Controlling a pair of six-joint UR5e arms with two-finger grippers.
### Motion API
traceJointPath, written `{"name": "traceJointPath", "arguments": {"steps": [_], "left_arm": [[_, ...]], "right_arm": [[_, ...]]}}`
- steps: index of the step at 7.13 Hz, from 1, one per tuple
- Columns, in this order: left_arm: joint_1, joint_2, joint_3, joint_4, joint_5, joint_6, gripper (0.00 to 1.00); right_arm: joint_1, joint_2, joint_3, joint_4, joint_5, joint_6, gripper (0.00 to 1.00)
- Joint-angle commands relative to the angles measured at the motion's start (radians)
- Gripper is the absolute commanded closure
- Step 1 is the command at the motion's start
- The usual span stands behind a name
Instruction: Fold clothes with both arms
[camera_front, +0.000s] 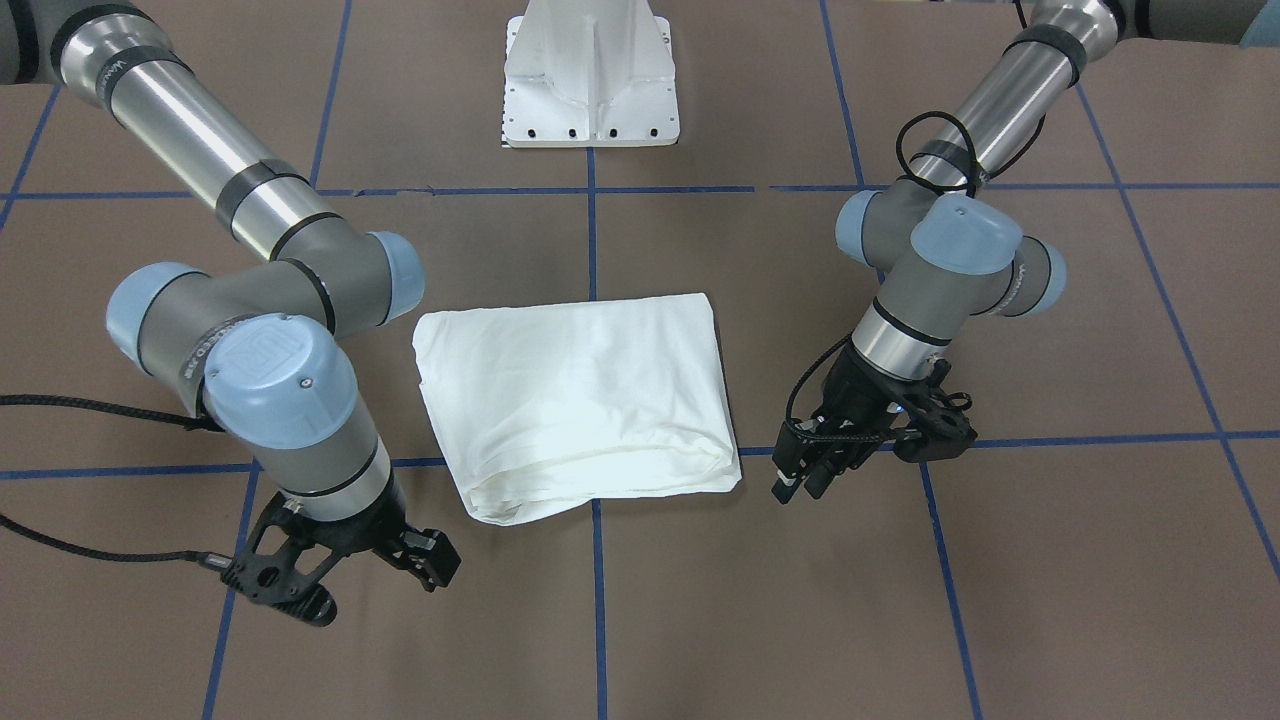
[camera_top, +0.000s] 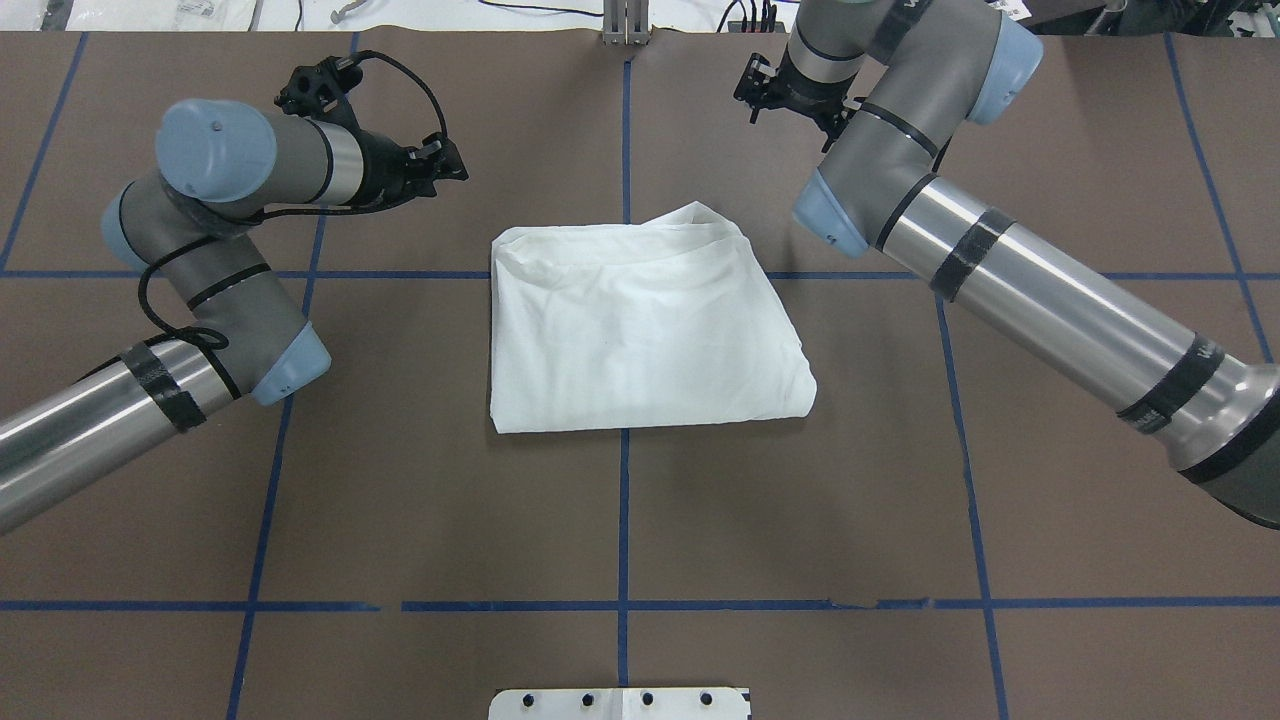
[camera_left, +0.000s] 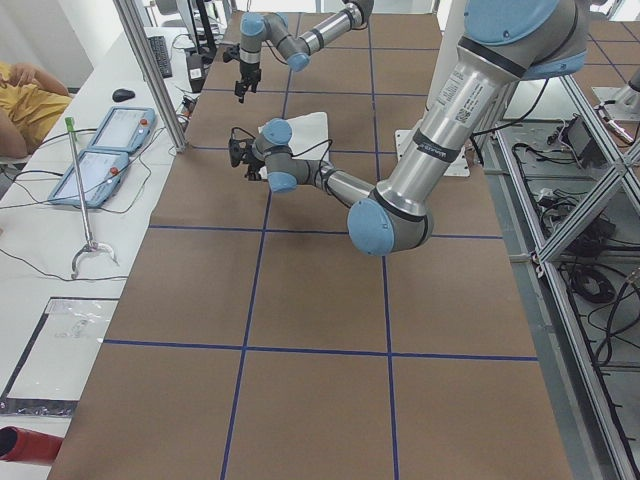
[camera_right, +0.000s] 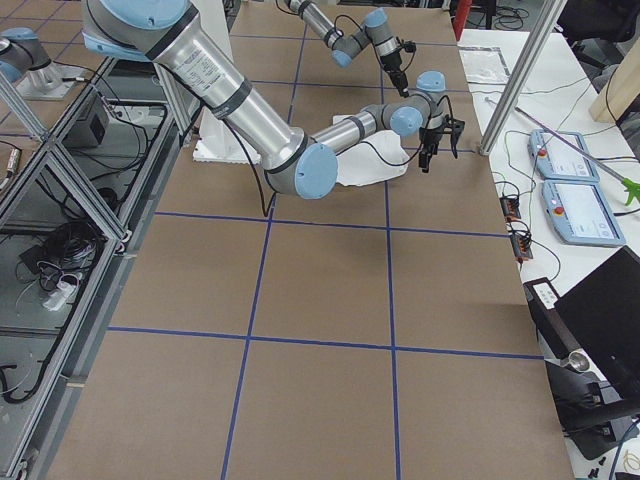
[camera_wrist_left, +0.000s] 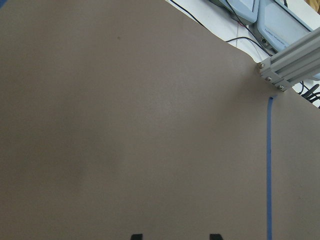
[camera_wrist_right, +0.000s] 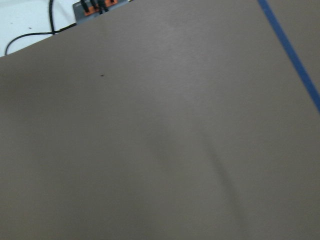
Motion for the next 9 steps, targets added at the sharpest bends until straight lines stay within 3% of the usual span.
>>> {"name": "traceJointPath", "arguments": {"steps": [1, 3, 5, 6, 8, 9], "left_arm": [[-0.083, 0.091, -0.021, 0.005, -0.138, 0.367, 0.46], [-0.216, 0.168, -0.017, 0.040, -0.244, 0.735, 0.46], [-0.395, 0.176, -0.044, 0.267, -0.426, 0.993, 0.46], [-0.467, 0.188, -0.117, 0.381, -0.468, 1.061, 0.46], [-0.552, 0.252, -0.254, 0.636, -0.478, 1.317, 0.46], [-0.615, 0.254, -0.250, 0.716, -0.474, 1.414, 0.46]], "right_arm": [[0.120, -0.191, 0.087, -0.007, 0.131, -0.362, 0.00], [0.281, -0.340, 0.108, -0.018, 0.185, -0.680, 0.00], [0.419, -0.432, 0.093, -0.054, 0.233, -0.992, 0.00], [0.485, -0.442, 0.100, -0.137, 0.254, -1.086, 0.00], [0.594, -0.469, 0.126, -0.272, 0.319, -1.246, 0.00], [0.613, -0.504, 0.186, -0.318, 0.319, -1.249, 0.00]]}}
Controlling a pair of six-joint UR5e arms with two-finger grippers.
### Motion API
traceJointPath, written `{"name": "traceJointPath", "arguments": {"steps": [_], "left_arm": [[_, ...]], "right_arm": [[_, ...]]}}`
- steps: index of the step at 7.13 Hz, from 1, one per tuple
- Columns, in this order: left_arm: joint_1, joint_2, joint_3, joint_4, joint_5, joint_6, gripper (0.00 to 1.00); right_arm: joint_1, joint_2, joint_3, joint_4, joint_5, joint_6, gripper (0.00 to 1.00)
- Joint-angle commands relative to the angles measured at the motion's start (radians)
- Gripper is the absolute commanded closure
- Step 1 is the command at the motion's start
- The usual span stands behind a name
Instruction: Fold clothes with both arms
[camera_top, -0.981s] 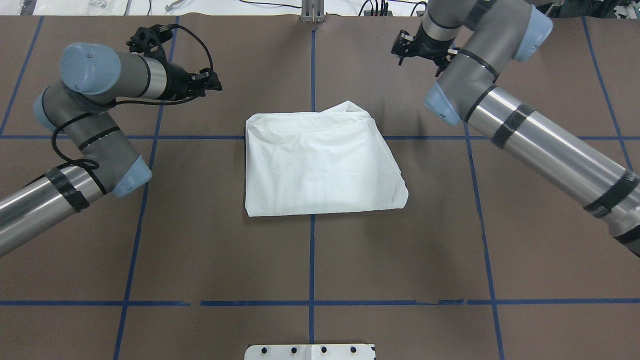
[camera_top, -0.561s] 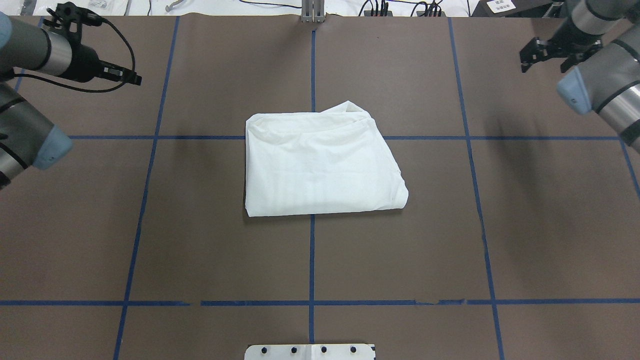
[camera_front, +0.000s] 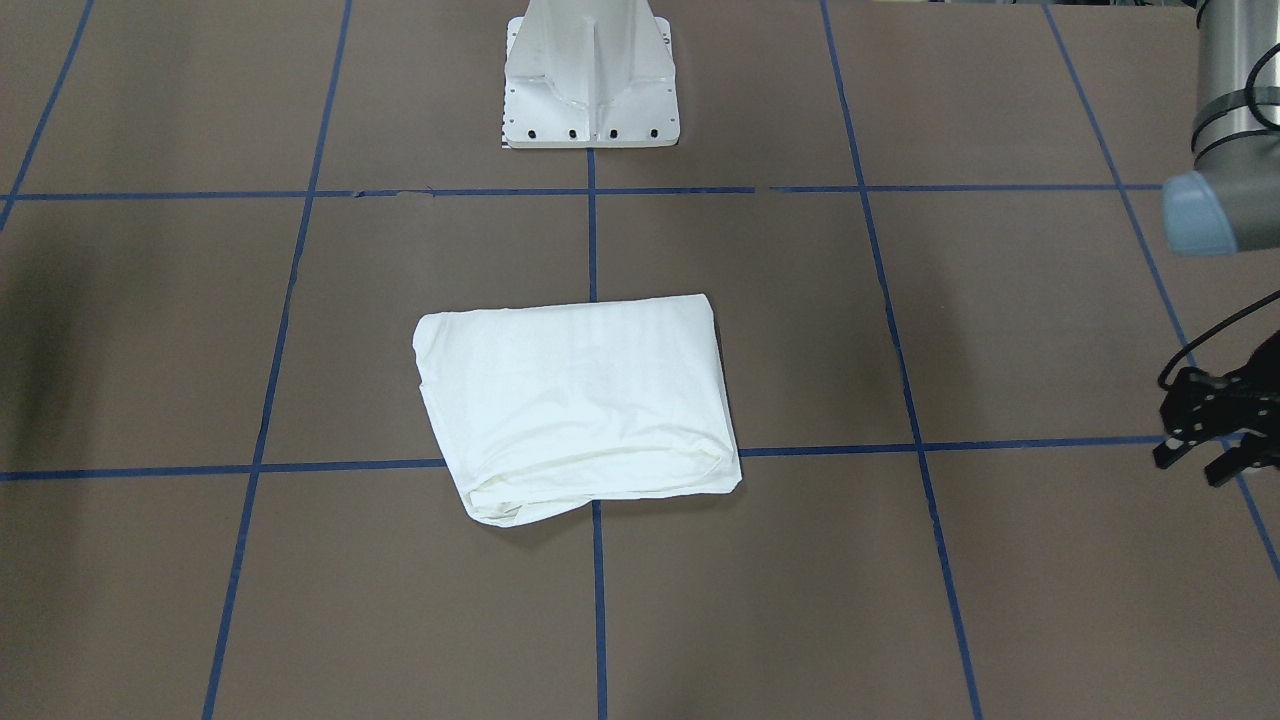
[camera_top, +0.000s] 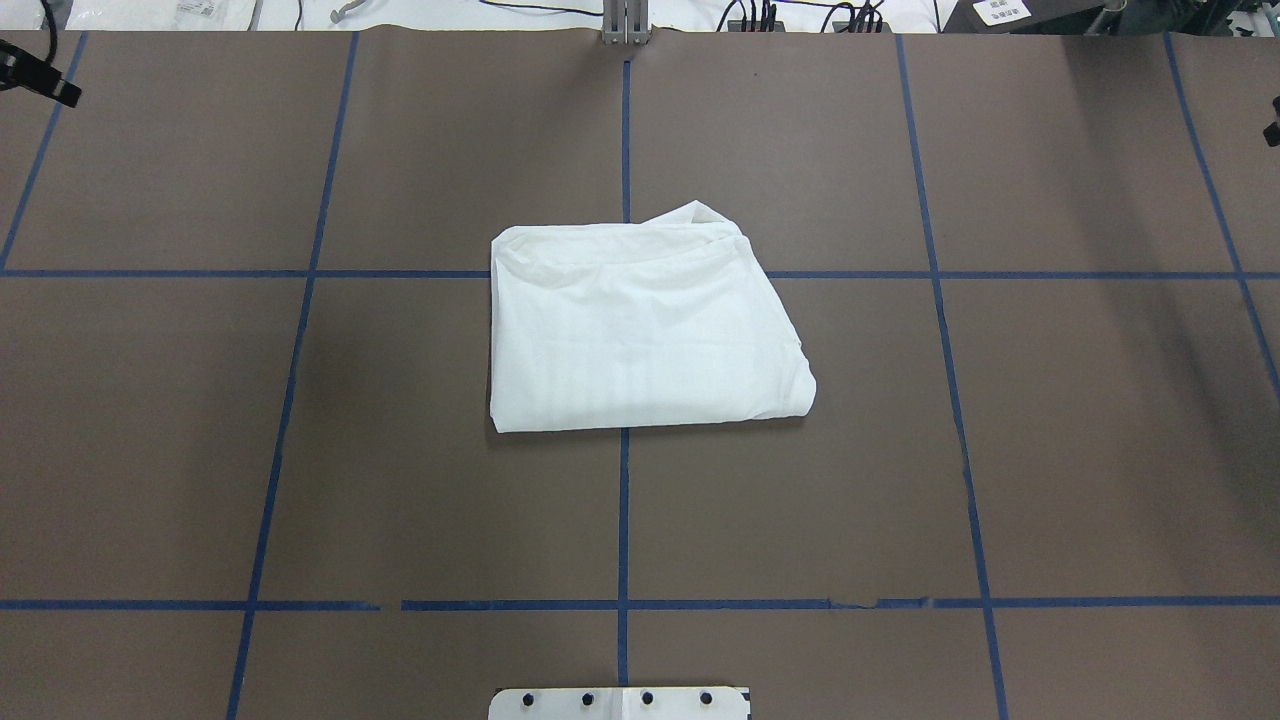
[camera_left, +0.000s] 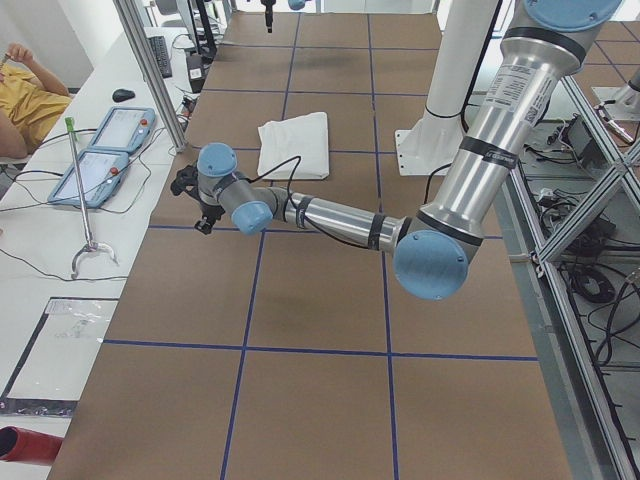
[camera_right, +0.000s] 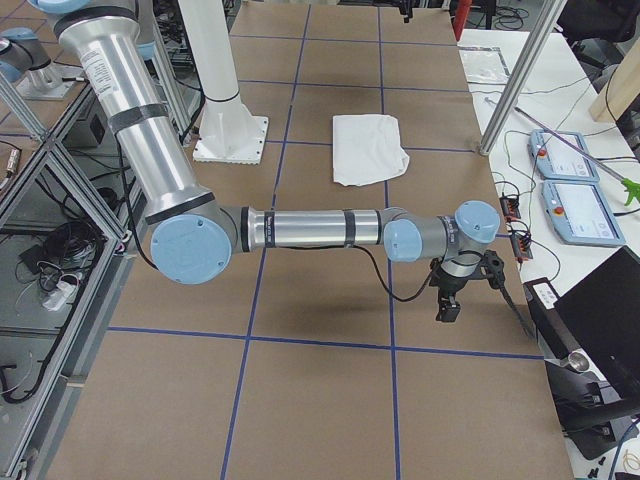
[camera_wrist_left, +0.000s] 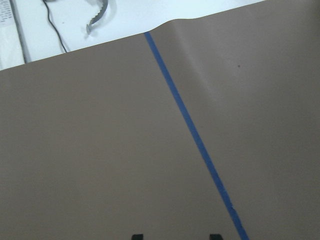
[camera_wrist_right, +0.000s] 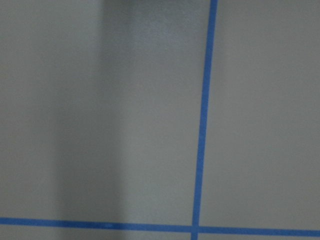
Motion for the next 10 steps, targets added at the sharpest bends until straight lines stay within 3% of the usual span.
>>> {"name": "traceJointPath", "arguments": {"steps": [1, 3, 4, 5, 6, 7, 8, 9, 10], "left_arm": [[-0.086, 0.020, -0.003, 0.164, 0.001, 0.163, 0.45], [-0.123, 0.099, 0.006, 0.163, -0.009, 0.268, 0.42], [-0.137, 0.172, -0.066, 0.157, -0.013, 0.412, 0.26], [-0.137, 0.187, -0.079, 0.155, -0.010, 0.384, 0.01], [-0.132, 0.173, -0.004, 0.142, -0.018, 0.296, 0.00], [-0.137, 0.188, -0.036, 0.100, -0.019, 0.251, 0.00], [-0.126, 0.213, -0.047, 0.065, -0.012, 0.196, 0.00], [-0.125, 0.216, -0.065, -0.052, -0.006, 0.139, 0.00], [-0.125, 0.213, 0.030, -0.116, 0.014, 0.080, 0.00]], "right_arm": [[0.041, -0.143, 0.174, -0.086, 0.004, -0.044, 0.00], [-0.002, -0.267, 0.319, -0.086, 0.003, -0.042, 0.00], [-0.010, -0.249, 0.385, -0.077, 0.013, -0.028, 0.00], [-0.069, -0.255, 0.413, -0.099, -0.038, -0.024, 0.00], [-0.149, -0.240, 0.365, -0.097, -0.060, -0.012, 0.00], [-0.148, -0.238, 0.426, -0.100, -0.051, 0.010, 0.00], [-0.148, -0.244, 0.389, -0.086, -0.072, -0.007, 0.00], [-0.148, -0.252, 0.392, -0.086, -0.066, 0.007, 0.00], [-0.148, -0.272, 0.410, -0.074, -0.075, 0.007, 0.00]]}}
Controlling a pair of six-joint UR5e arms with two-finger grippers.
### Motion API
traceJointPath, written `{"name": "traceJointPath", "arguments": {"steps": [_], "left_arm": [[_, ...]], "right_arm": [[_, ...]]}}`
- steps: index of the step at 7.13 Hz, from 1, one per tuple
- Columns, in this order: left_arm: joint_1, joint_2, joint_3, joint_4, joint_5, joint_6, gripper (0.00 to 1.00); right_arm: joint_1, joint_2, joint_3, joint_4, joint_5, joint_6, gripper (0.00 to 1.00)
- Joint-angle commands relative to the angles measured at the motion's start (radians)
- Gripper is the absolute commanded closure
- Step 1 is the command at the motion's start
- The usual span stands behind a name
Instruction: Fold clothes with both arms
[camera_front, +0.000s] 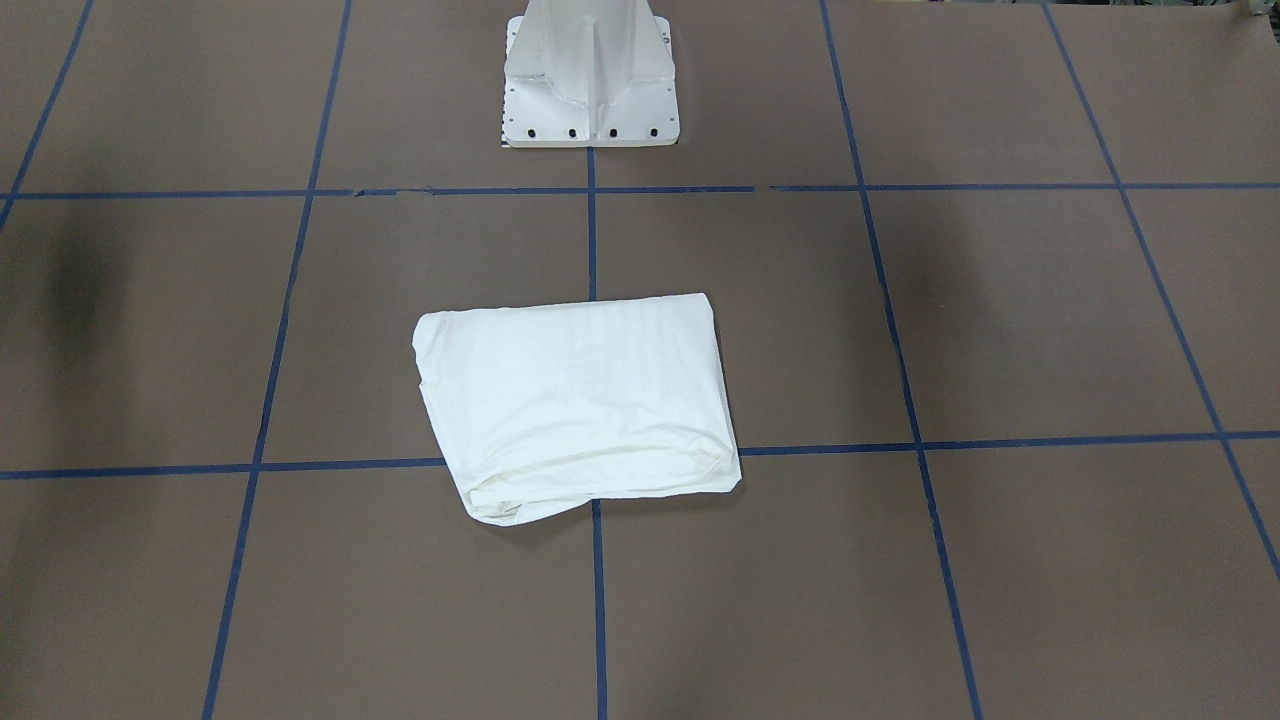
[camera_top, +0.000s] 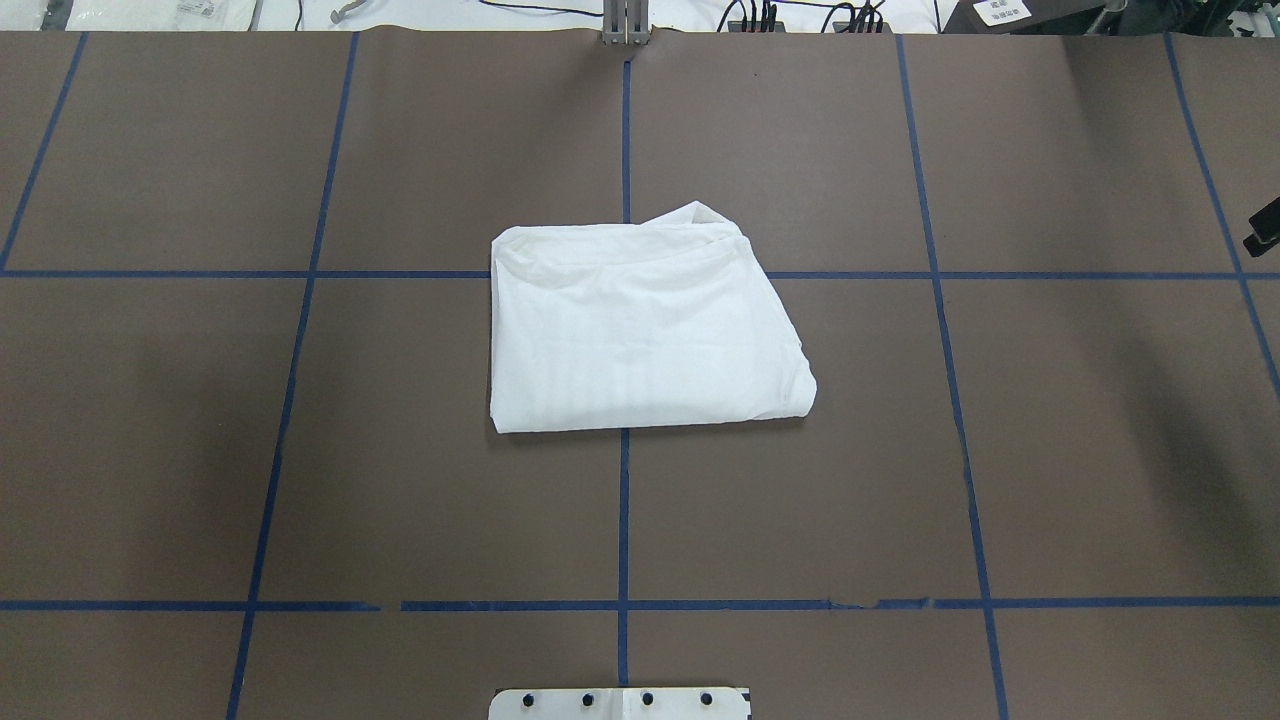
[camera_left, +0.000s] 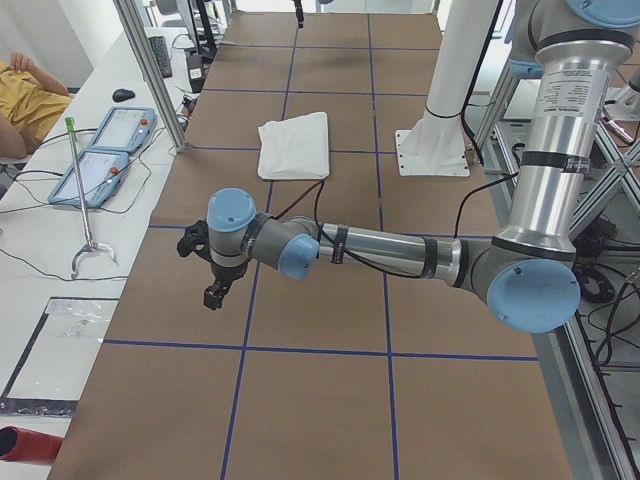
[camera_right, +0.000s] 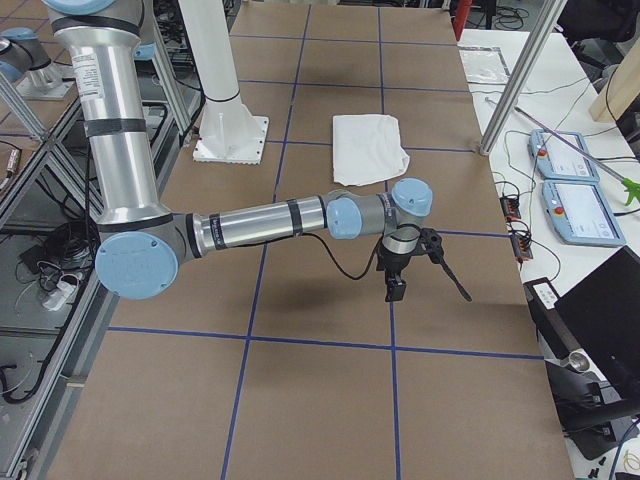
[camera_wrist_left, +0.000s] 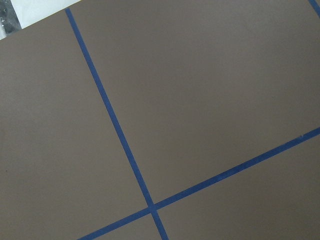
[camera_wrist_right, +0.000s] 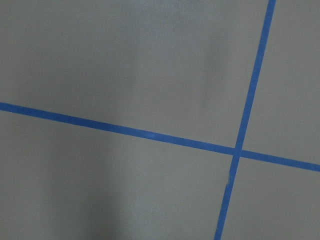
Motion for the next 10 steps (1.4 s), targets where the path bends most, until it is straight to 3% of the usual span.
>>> {"name": "traceJointPath", "arguments": {"steps": [1, 3, 4, 5, 7, 10], "left_arm": [[-0.003, 0.025, 0.062, -0.186, 0.012, -0.074, 0.00], [0.000, 0.091, 0.077, -0.342, -0.046, -0.076, 0.00], [0.002, 0.079, 0.062, -0.339, -0.075, -0.091, 0.00], [0.002, 0.074, 0.044, -0.266, -0.107, -0.106, 0.00], [-0.001, -0.036, 0.027, 0.071, -0.044, -0.107, 0.00], [-0.009, 0.031, -0.056, 0.082, -0.031, -0.099, 0.00]], "right_arm": [[-0.003, -0.020, -0.004, 0.019, -0.005, 0.008, 0.00], [-0.003, -0.006, -0.073, 0.019, 0.108, 0.018, 0.00], [0.003, -0.006, -0.066, 0.019, 0.148, 0.018, 0.00], [0.038, -0.005, -0.063, 0.019, 0.156, 0.018, 0.00], [0.089, -0.012, -0.074, 0.019, 0.155, 0.018, 0.00], [0.094, -0.032, -0.057, 0.019, 0.149, 0.016, 0.00]]}}
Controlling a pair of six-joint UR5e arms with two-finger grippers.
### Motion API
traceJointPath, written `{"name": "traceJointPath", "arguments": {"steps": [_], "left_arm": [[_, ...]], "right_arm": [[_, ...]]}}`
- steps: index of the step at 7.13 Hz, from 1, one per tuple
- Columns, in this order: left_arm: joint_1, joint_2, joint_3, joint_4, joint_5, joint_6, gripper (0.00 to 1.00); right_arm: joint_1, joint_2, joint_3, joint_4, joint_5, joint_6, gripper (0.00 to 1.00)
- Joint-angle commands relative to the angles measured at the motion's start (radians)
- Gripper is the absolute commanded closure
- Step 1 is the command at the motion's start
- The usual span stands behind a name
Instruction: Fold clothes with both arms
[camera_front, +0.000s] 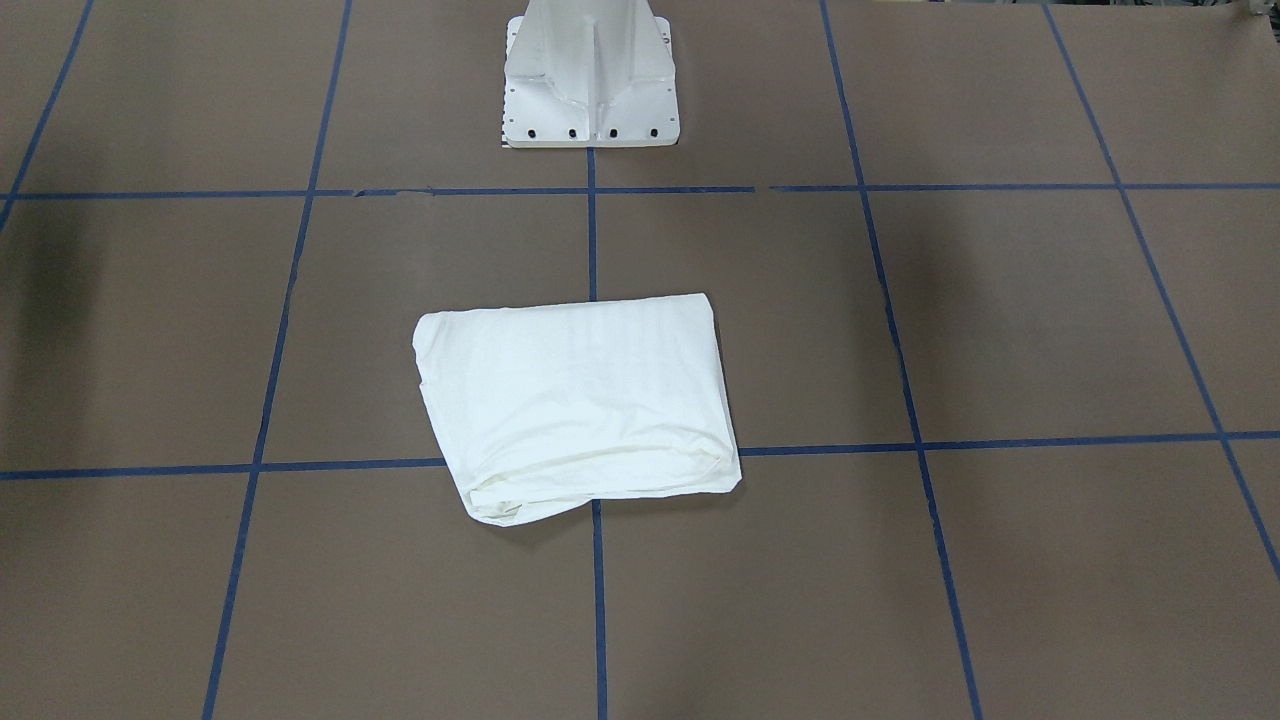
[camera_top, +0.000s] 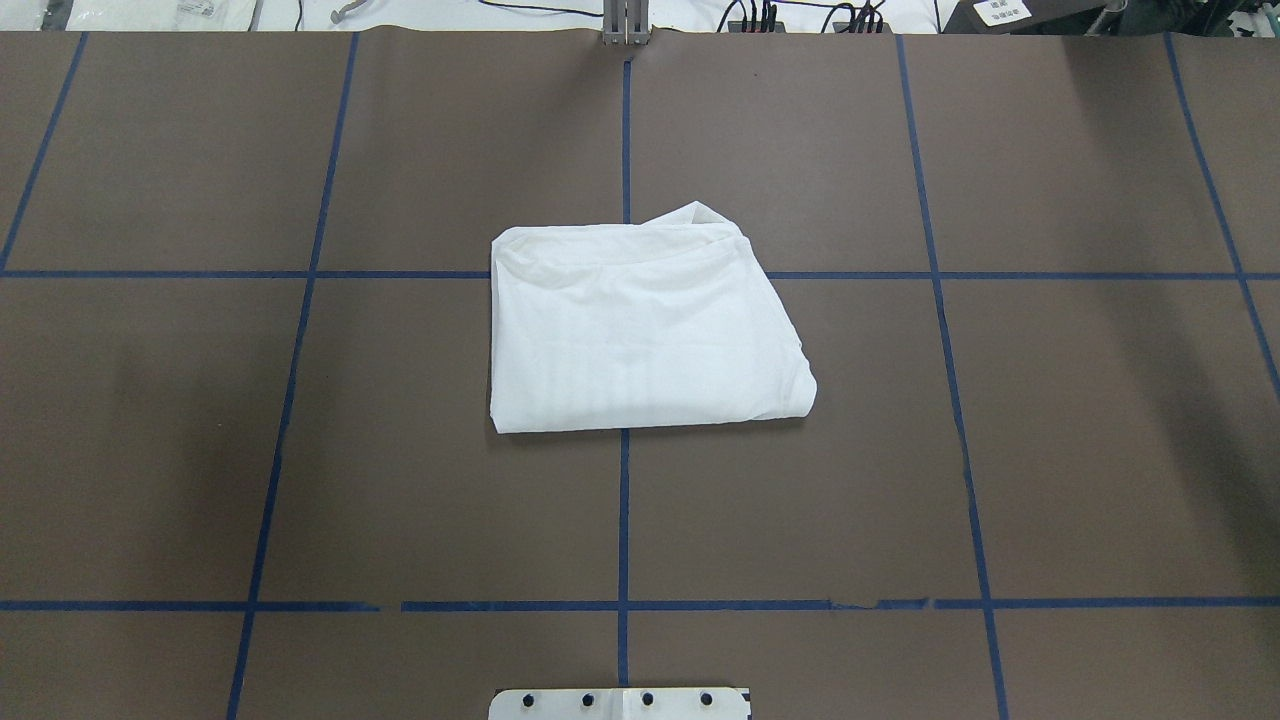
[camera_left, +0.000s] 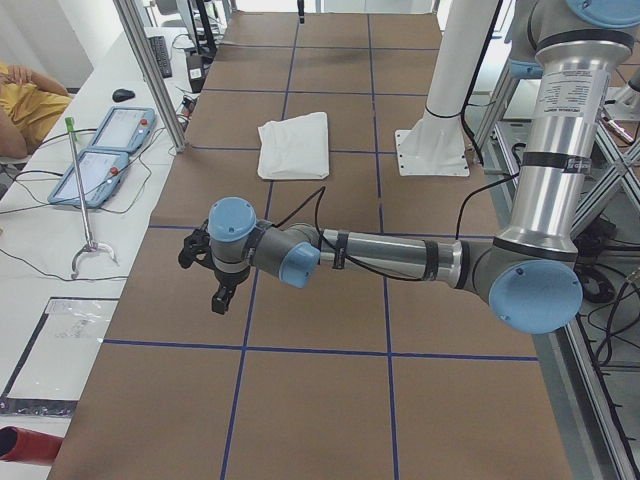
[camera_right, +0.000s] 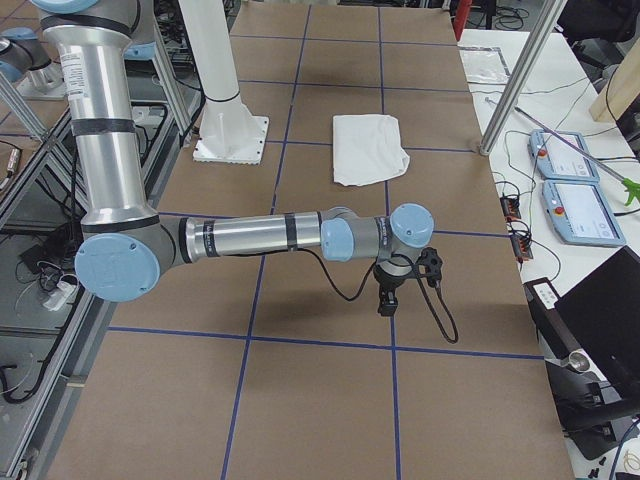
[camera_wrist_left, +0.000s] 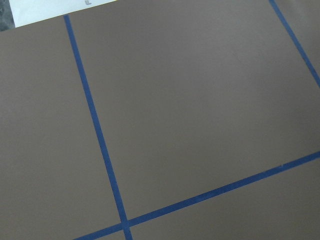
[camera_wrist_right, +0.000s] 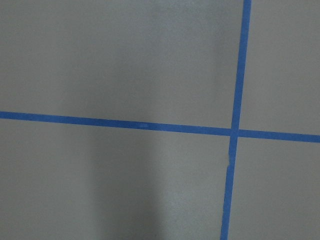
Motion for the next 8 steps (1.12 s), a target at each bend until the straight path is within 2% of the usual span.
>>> {"name": "traceJointPath", "arguments": {"steps": [1, 2, 3, 4, 6, 8], "left_arm": [[-0.008, 0.071, -0.072, 0.018, 0.016, 0.008, 0.00], [-0.026, 0.085, -0.092, 0.026, 0.061, 0.008, 0.00], [-0.031, 0.114, -0.094, 0.063, 0.163, 0.010, 0.00], [-0.031, 0.120, -0.097, 0.130, 0.187, 0.010, 0.00], [-0.029, 0.072, -0.103, 0.324, 0.181, 0.008, 0.00], [-0.022, 0.048, -0.104, 0.365, 0.181, 0.002, 0.00]], "right_arm": [[0.002, -0.016, 0.000, 0.000, -0.004, -0.001, 0.00], [0.003, -0.018, -0.007, 0.000, -0.007, -0.002, 0.00], [0.012, -0.016, -0.010, 0.000, -0.006, 0.001, 0.00], [0.017, -0.018, -0.011, 0.000, -0.006, 0.001, 0.00], [0.017, -0.019, -0.010, 0.000, -0.004, 0.001, 0.00], [0.020, -0.019, -0.004, 0.002, -0.004, 0.001, 0.00]]}}
